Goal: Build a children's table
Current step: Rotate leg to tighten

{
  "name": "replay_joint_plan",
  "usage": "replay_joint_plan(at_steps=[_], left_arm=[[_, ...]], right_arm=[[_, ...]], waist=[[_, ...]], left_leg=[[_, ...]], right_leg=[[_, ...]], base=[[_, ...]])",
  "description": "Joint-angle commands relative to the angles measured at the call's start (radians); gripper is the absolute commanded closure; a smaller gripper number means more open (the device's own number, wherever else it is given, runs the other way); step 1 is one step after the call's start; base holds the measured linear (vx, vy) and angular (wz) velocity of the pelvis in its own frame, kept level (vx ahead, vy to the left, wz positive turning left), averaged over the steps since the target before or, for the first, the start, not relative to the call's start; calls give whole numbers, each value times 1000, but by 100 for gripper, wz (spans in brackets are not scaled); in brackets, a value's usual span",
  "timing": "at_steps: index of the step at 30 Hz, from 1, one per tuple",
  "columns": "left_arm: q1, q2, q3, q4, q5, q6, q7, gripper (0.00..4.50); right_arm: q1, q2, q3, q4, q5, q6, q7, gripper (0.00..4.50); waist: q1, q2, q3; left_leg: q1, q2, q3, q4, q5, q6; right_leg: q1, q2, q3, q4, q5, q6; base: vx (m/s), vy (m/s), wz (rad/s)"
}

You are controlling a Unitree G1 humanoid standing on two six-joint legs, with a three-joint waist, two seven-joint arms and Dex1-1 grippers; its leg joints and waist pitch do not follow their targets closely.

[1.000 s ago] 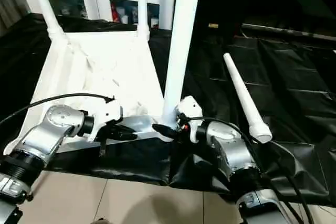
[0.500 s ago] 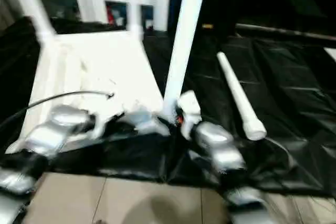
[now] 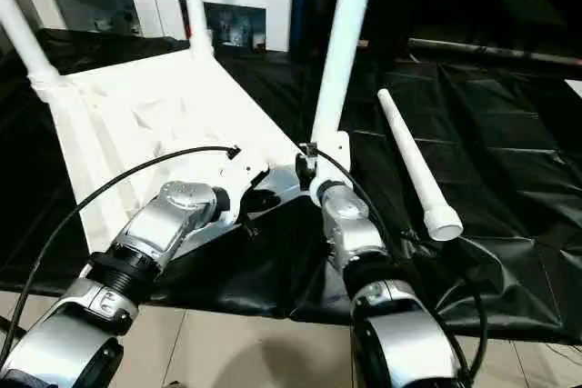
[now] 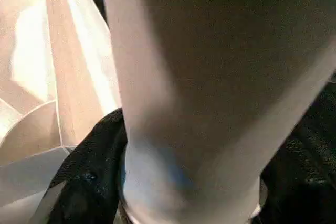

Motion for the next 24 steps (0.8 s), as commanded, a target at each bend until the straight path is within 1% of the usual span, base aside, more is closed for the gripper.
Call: replay_joint_plan(at_steps=[1,2,3,4,5,6,7,8,9,10,11,12,13,14,15,16,17,18,19,20,21,22,23,24], left_arm=[[-11,9,35,0,0,-28,44,450],[-8,18,32,-4,1,-33,35,450],[-6,24,29,-7,2,-37,28,450],[-4,33,28,-11,1,-40,19,450],[4,58,20,-25,-3,-47,-25,450],[5,59,19,-26,-3,-47,-26,450],[9,71,13,-33,-1,-52,-46,450],[21,93,8,-55,-11,-59,-89,450],[26,105,7,-64,-18,-59,-110,450],[28,111,7,-69,-22,-59,-121,450],[41,137,3,-88,-33,-71,-168,450],[41,137,3,-88,-33,-71,-168,450],[49,153,2,-97,-42,-83,-197,450],[59,172,-3,-109,-57,-111,-243,450],[63,179,-4,-113,-62,-119,-259,450],[76,201,-13,-131,-78,-145,-320,450],[84,216,-19,-143,-90,-162,-362,450],[99,241,-29,-169,-107,-168,-424,450],[112,263,-38,-192,-125,-175,-482,450],[120,276,-42,-208,-134,-176,-515,450],[129,298,-54,-226,-138,-164,-554,450],[133,311,-61,-236,-138,-155,-574,450],[138,324,-67,-245,-142,-152,-599,450],[139,327,-68,-247,-143,-149,-605,450]], right_arm=[[24,65,26,40,11,8,85,119],[21,64,16,39,22,4,104,119],[19,63,9,39,28,2,116,105],[20,57,16,30,23,-9,132,105],[29,35,32,-16,9,-22,153,88],[30,34,32,-18,9,-22,153,77],[34,21,44,-37,-2,-30,170,70],[52,-14,73,-98,-16,-25,222,64],[66,-37,93,-139,-23,-17,264,64],[74,-49,104,-161,-26,-11,286,64],[120,-93,129,-265,-13,28,380,64],[120,-93,129,-265,-13,28,380,64],[150,-121,140,-326,-1,47,439,64],[184,-157,158,-388,1,56,511,64],[195,-169,165,-407,0,56,533,64],[217,-197,175,-450,16,75,584,64],[232,-215,181,-481,27,90,618,64],[252,-241,189,-521,49,103,675,64],[269,-262,194,-553,75,120,726,64],[280,-274,199,-577,91,134,755,64],[295,-294,211,-607,100,142,791,64],[304,-306,218,-625,103,146,810,64],[315,-319,228,-648,114,159,841,64],[317,-322,231,-653,115,160,848,64]], waist=[[-3,-1,-47],[-2,0,-47],[-3,-1,-47],[-4,7,-46],[-14,3,-45],[-14,3,-45],[-17,3,-47],[-19,-1,-49],[-17,-1,-50],[-16,1,-50],[-12,-2,-52],[-12,-2,-52],[-11,0,-53],[-8,-1,-53],[-7,-1,-54],[-6,2,-54],[-5,1,-55],[-5,5,-56],[-5,5,-56],[-4,6,-56],[-1,9,-56],[1,9,-56],[5,10,-53],[12,9,-53]], left_leg=[[-1,13,3,-67,-202,29],[-1,13,2,-68,-210,29],[-2,13,2,-68,-206,31],[-2,13,1,-69,-210,31],[-12,12,-4,-73,-219,26],[-12,12,-4,-73,-219,26],[-12,14,-4,-72,-200,26],[-9,17,-1,-68,-176,35],[-10,17,-2,-66,-156,40],[-11,17,0,-63,-135,47],[-14,14,2,-58,-75,78],[-14,14,2,-58,-75,78],[-14,14,3,-56,-50,95],[-12,15,3,-55,-42,109],[-12,16,3,-54,-40,118],[-10,15,3,-54,-43,123],[-9,16,4,-54,-42,129],[-8,18,4,-54,-42,129],[-7,19,4,-54,-47,133],[-4,21,4,-54,-54,136],[0,24,5,-55,-60,134],[0,25,5,-55,-57,132],[1,25,7,-56,-69,126],[3,26,8,-57,-80,117]], right_leg=[[42,-54,43,-90,-196,-171],[43,-56,44,-91,-211,-169],[43,-56,44,-90,-207,-169],[41,-55,44,-91,-207,-171],[49,-56,40,-93,-245,-161],[49,-56,40,-93,-245,-161],[48,-56,41,-92,-231,-161],[47,-56,42,-88,-183,-179],[51,-55,41,-84,-153,-186],[50,-55,42,-81,-119,-193],[55,-52,42,-71,-23,-215],[55,-52,42,-71,-23,-215],[55,-51,42,-66,30,-227],[56,-51,42,-64,63,-235],[57,-51,42,-62,88,-241],[56,-51,41,-61,92,-248],[57,-51,42,-60,106,-254],[55,-52,43,-59,110,-261],[56,-53,42,-58,113,-269],[54,-52,42,-59,109,-277],[52,-52,42,-59,104,-283],[51,-51,43,-58,105,-285],[49,-51,43,-61,86,-286],[49,-54,44,-62,70,-284]], base=[[0,0,0],[0,0,0],[0,0,0],[0,0,0],[0,0,0],[0,0,0],[0,0,0],[0,0,0],[0,0,0],[0,0,0],[0,0,0],[0,0,0],[0,0,0],[0,0,0],[0,0,0],[0,0,0],[0,0,0],[0,0,0],[0,0,0],[0,0,0],[0,0,0],[0,0,0],[0,0,0],[0,0,0]])
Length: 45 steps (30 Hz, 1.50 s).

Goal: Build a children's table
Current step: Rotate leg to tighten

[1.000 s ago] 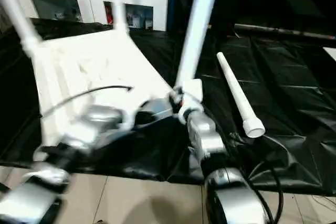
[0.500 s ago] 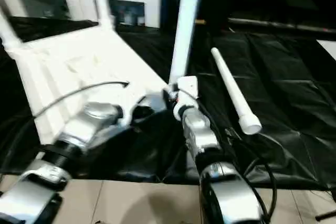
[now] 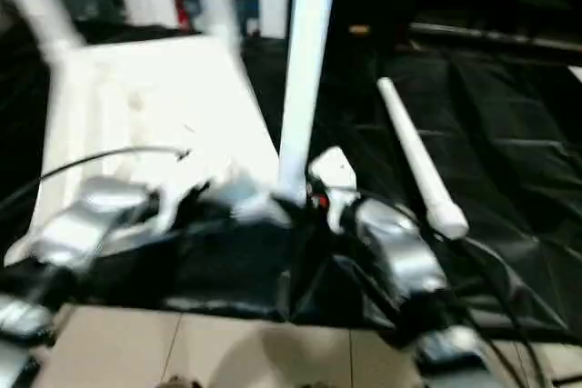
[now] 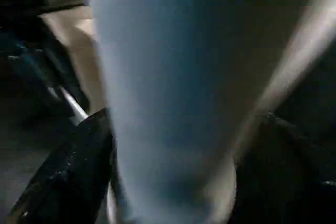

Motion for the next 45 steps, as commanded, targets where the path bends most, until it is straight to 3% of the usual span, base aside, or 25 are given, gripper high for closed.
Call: replay_joint_plan(at_steps=[1,5,7,17,21,29,35,37,38,39,41,42,43,44,45], left_arm=[[6,-3,-31,-45,-49,-4,-89,450],[10,15,-44,-52,-45,3,-116,450],[7,15,-40,-43,-38,-6,-108,450],[-2,13,-32,-30,-29,-22,-98,450],[1,14,-31,-29,-29,-23,-98,450],[10,17,-30,-33,-29,-22,-97,450],[10,17,-27,-24,-22,-19,-82,450],[-1,-12,-6,5,-13,-3,-9,450],[-19,-56,21,42,1,25,98,450],[-26,-74,31,54,6,42,141,450],[-34,-94,39,69,13,51,186,450],[-49,-133,44,95,30,74,262,450],[-49,-133,44,95,30,74,262,450],[-69,-191,59,127,45,107,372,450],[-82,-226,69,146,55,117,441,450]], right_arm=[[15,-27,11,-59,20,45,54,64],[26,-57,43,-75,-11,50,102,64],[24,-71,57,-65,-26,46,117,64],[3,-70,63,-20,-54,30,104,64],[2,-60,58,-15,-43,35,108,101],[10,-45,60,8,-38,24,114,164],[16,-32,50,18,-40,20,88,175],[8,4,17,68,-52,24,-17,176],[-10,59,-30,138,-60,43,-162,176],[-17,83,-51,164,-57,56,-218,176],[-27,107,-71,190,-51,71,-273,176],[-56,162,-116,254,-40,98,-410,177],[-56,162,-116,254,-40,98,-410,177],[-96,219,-151,326,-34,97,-546,177],[-121,250,-165,368,-24,90,-597,177]], waist=[[-3,6,-62],[-3,4,-64],[-3,4,-64],[-1,0,-71],[0,-4,-71],[-1,-2,-68],[-2,1,-68],[-5,0,-64],[-4,1,-64],[-9,2,-59],[-14,-2,-61],[-17,2,-58],[-19,2,-56],[-23,1,-55],[-24,6,-53]], left_leg=[[16,24,6,-58,-104,93],[16,23,4,-60,-135,55],[15,22,4,-59,-116,51],[11,19,4,-51,-65,73],[12,19,4,-50,-74,71],[12,21,3,-50,-107,55],[12,19,2,-50,-114,46],[11,18,3,-51,-123,37],[11,18,3,-51,-133,31],[14,18,2,-56,-167,10],[11,16,-3,-59,-186,-14],[15,17,-1,-59,-192,-15],[16,16,-1,-59,-200,-16],[13,13,-1,-60,-212,-21],[18,12,-3,-62,-230,-30]], right_leg=[[61,-54,47,-52,42,-276],[65,-57,47,-57,-23,-249],[65,-57,48,-55,-12,-248],[69,-56,47,-45,54,-265],[69,-57,47,-45,28,-261],[65,-58,47,-48,-26,-251],[65,-56,48,-48,-28,-248],[62,-57,48,-52,-47,-247],[61,-58,48,-53,-65,-245],[57,-59,47,-60,-137,-237],[64,-61,46,-67,-226,-204],[55,-61,49,-71,-238,-194],[52,-60,50,-74,-251,-191],[55,-60,49,-77,-280,-185],[52,-61,47,-84,-326,-170]], base=[[0,0,0],[0,0,0],[0,0,0],[0,0,0],[0,0,0],[0,0,0],[0,0,0],[0,0,0],[0,0,0],[0,0,0],[0,0,0],[0,0,0],[0,0,0],[0,0,0],[0,0,0]])
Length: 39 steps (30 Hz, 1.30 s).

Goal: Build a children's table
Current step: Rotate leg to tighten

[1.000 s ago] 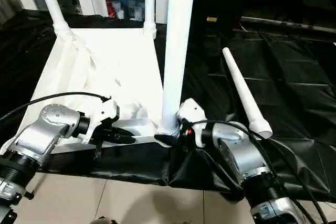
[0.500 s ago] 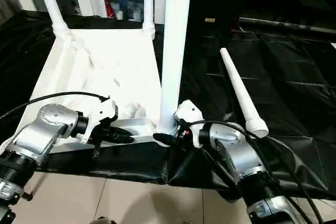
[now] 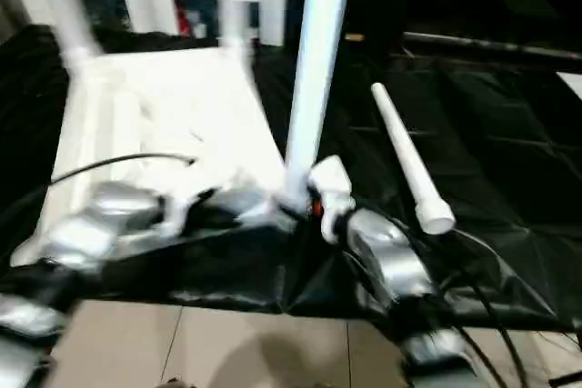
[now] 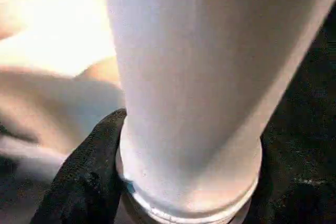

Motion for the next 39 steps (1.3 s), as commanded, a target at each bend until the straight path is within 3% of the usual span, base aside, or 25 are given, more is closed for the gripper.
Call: replay_joint_plan(at_steps=[1,5,11,12,13,16,17,23,26,31,34,39], left_arm=[[-20,-73,46,42,-1,26,159,450],[-52,-154,53,74,13,28,266,450],[-59,-141,44,78,30,9,261,450],[-56,-131,44,76,30,5,249,450],[-51,-118,40,71,32,-7,230,450],[-30,-73,24,49,30,-28,161,450],[-20,-47,18,40,25,-41,118,450],[10,28,19,6,-11,-78,-19,450],[33,80,3,-26,-40,-133,-134,450],[66,145,-25,-108,-89,-150,-303,450],[77,175,-27,-145,-113,-139,-375,450],[78,191,-26,-134,-111,-156,-400,450]], right_arm=[[-17,53,-52,124,41,37,-135,177],[-97,113,-52,230,11,-15,-226,177],[-142,135,-65,273,2,-65,-183,177],[-144,132,-69,269,2,-75,-184,121],[-145,128,-68,260,9,-80,-154,107],[-140,96,-41,200,7,-69,-71,87],[-128,62,-8,142,-5,-51,-6,76],[-43,-98,97,-90,-16,33,260,54],[9,-186,143,-177,-24,14,406,54],[45,-247,172,-237,-14,27,501,54],[70,-265,170,-312,29,73,552,54],[77,-263,178,-321,35,81,583,54]], waist=[[1,6,-55],[0,2,-57],[3,5,-60],[3,5,-59],[3,3,-60],[-1,1,-56],[0,2,-57],[6,1,-57],[7,2,-60],[5,8,-61],[16,11,-62],[25,10,-58]], left_leg=[[7,12,1,-71,-234,-24],[3,10,-1,-72,-232,-13],[-2,10,1,-70,-192,16],[-2,10,1,-71,-194,19],[-2,10,2,-70,-198,23],[-10,9,-1,-75,-206,31],[-6,11,0,-74,-202,33],[-11,13,2,-68,-100,70],[-9,16,2,-68,-94,81],[-4,20,3,-68,-91,88],[2,21,7,-65,-60,106],[2,22,6,-71,-118,73]], right_leg=[[42,-61,48,-100,-332,-167],[42,-55,45,-95,-279,-164],[47,-54,45,-87,-177,-181],[48,-54,45,-87,-179,-185],[49,-55,45,-88,-183,-185],[53,-55,42,-93,-233,-168],[50,-57,43,-96,-245,-164],[56,-51,43,-80,-83,-202],[56,-54,43,-75,-46,-216],[55,-55,43,-70,3,-251],[52,-51,44,-63,77,-279],[52,-57,45,-70,-10,-263]], base=[[0,0,0],[0,0,0],[0,0,0],[0,0,0],[0,0,0],[0,0,0],[0,0,0],[0,0,0],[0,0,0],[0,0,0],[0,0,0],[0,0,0]])
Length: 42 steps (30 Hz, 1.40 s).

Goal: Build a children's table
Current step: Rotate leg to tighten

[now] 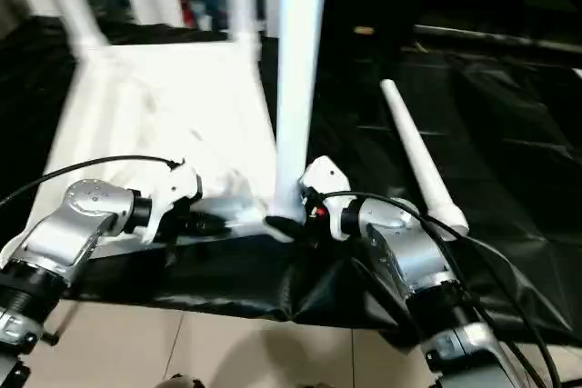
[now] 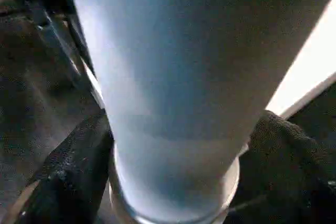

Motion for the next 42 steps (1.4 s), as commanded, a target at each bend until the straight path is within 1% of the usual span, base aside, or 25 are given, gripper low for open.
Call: replay_joint_plan(at_steps=[1,6,9,12,13,16,17,18,24,25,26,27,28,29,30,31,33,34,35,36,37,38,39,41,42], left_arm=[[-4,-14,-11,-29,-42,-18,-38,450],[0,-2,-6,-25,-37,-25,-44,450],[2,-1,-3,-25,-37,-23,-46,450],[4,-1,-2,-26,-37,-23,-46,450],[4,-3,-1,-21,-35,-23,-43,450],[3,-2,0,-17,-33,-24,-38,450],[4,-2,1,-18,-34,-22,-36,450],[4,-2,1,-18,-34,-22,-36,450],[4,-13,13,-10,-26,-14,8,450],[-6,-33,27,12,-14,2,70,450],[-18,-67,43,39,1,27,153,450],[-31,-101,59,64,14,54,234,450],[-32,-103,60,65,14,55,238,450],[-39,-147,65,85,28,72,317,450],[-41,-158,66,90,32,78,337,450],[-44,-170,67,94,35,84,357,450],[-60,-247,73,118,53,123,476,450],[-69,-285,75,131,62,132,532,450],[-70,-290,75,133,63,134,539,450],[-71,-294,74,134,63,135,543,450],[-81,-331,68,143,69,145,578,450],[-100,-374,32,155,95,155,600,450],[-102,-375,29,156,98,155,601,450],[-117,-376,18,166,118,152,610,450],[-120,-373,16,169,122,152,608,450]], right_arm=[[4,-6,8,-21,4,13,13,54],[11,-8,12,-9,-12,6,17,54],[12,-6,13,-8,-13,10,12,88],[12,-4,13,-7,-11,12,14,116],[12,0,18,3,-15,5,15,130],[11,5,22,15,-22,-2,13,147],[13,9,21,20,-23,-5,9,159],[13,9,21,20,-23,-5,9,167],[20,41,-3,58,-18,-11,-38,174],[19,65,-30,91,-6,-5,-81,174],[10,107,-73,155,-3,-7,-187,175],[-1,149,-116,221,-3,-10,-299,175],[-1,151,-117,224,-3,-10,-305,175],[-21,201,-157,278,-3,-11,-439,175],[-26,214,-168,291,-2,-9,-475,175],[-32,224,-173,302,-4,-11,-502,175],[-68,286,-205,369,-12,-20,-668,176],[-85,316,-217,396,-3,-19,-712,176],[-88,320,-218,399,-2,-19,-717,176],[-90,323,-218,402,-2,-19,-722,176],[-110,352,-222,428,-4,-18,-766,176],[-143,391,-211,463,-18,-37,-783,176],[-146,393,-209,466,-22,-42,-782,176],[-164,398,-207,490,-40,-77,-769,176],[-169,398,-209,500,-43,-89,-764,176]], waist=[[-2,5,-61],[-2,2,-63],[-2,4,-63],[-2,3,-62],[-2,-2,-61],[-1,1,-61],[-2,-3,-61],[-1,-2,-61],[-4,0,-60],[-5,-2,-60],[-9,-1,-56],[-9,1,-54],[-11,-1,-51],[-14,-5,-50],[-14,-5,-50],[-18,-3,-47],[-22,-4,-45],[-24,-5,-45],[-26,-5,-49],[-23,-5,-50],[-25,-8,-50],[-24,-8,-50],[-24,-4,-52],[-22,-5,-52],[-23,-5,-53]], left_leg=[[12,22,4,-62,-125,57],[11,20,3,-59,-84,59],[12,19,4,-58,-78,64],[12,20,4,-58,-88,64],[11,20,4,-59,-86,65],[11,19,4,-58,-82,66],[10,19,4,-58,-80,67],[10,20,4,-58,-79,67],[10,19,3,-59,-88,60],[9,19,4,-59,-94,58],[12,21,5,-61,-117,47],[13,20,6,-62,-148,27],[14,18,2,-68,-177,6],[14,17,0,-70,-186,-9],[14,17,0,-70,-186,-9],[20,15,0,-72,-224,-15],[21,15,0,-75,-228,-19],[22,15,-1,-75,-231,-21],[19,15,-2,-75,-225,-21],[19,13,0,-73,-208,-10],[15,12,1,-73,-195,-3],[17,11,2,-72,-197,3],[17,11,2,-71,-195,5],[17,11,3,-69,-187,13],[12,10,2,-70,-175,18]], right_leg=[[59,-58,47,-54,-19,-258],[61,-56,46,-49,22,-256],[60,-56,46,-48,33,-260],[60,-56,46,-49,19,-259],[61,-57,46,-50,15,-258],[60,-57,47,-49,16,-258],[61,-57,47,-49,16,-257],[61,-57,47,-48,16,-257],[60,-58,46,-49,1,-258],[60,-57,47,-51,-7,-256],[56,-60,49,-55,-42,-256],[54,-64,50,-62,-108,-252],[57,-65,48,-71,-190,-231],[57,-62,47,-74,-236,-208],[57,-62,47,-74,-236,-208],[51,-63,49,-85,-308,-181],[47,-62,50,-89,-334,-165],[47,-61,50,-90,-344,-160],[50,-61,50,-87,-326,-157],[49,-58,51,-86,-285,-156],[50,-56,52,-83,-258,-158],[48,-56,51,-84,-259,-156],[48,-57,52,-83,-253,-157],[48,-56,52,-83,-227,-161],[52,-55,51,-80,-204,-164]], base=[[0,0,0],[0,0,0],[0,0,0],[0,0,0],[0,0,0],[0,0,0],[0,0,0],[0,0,0],[0,0,0],[0,0,0],[0,0,0],[0,0,0],[0,0,0],[0,0,0],[0,0,0],[0,0,0],[0,0,0],[0,0,0],[0,0,0],[0,0,0],[0,0,0],[0,0,0],[0,0,0],[0,0,0],[0,0,0]])
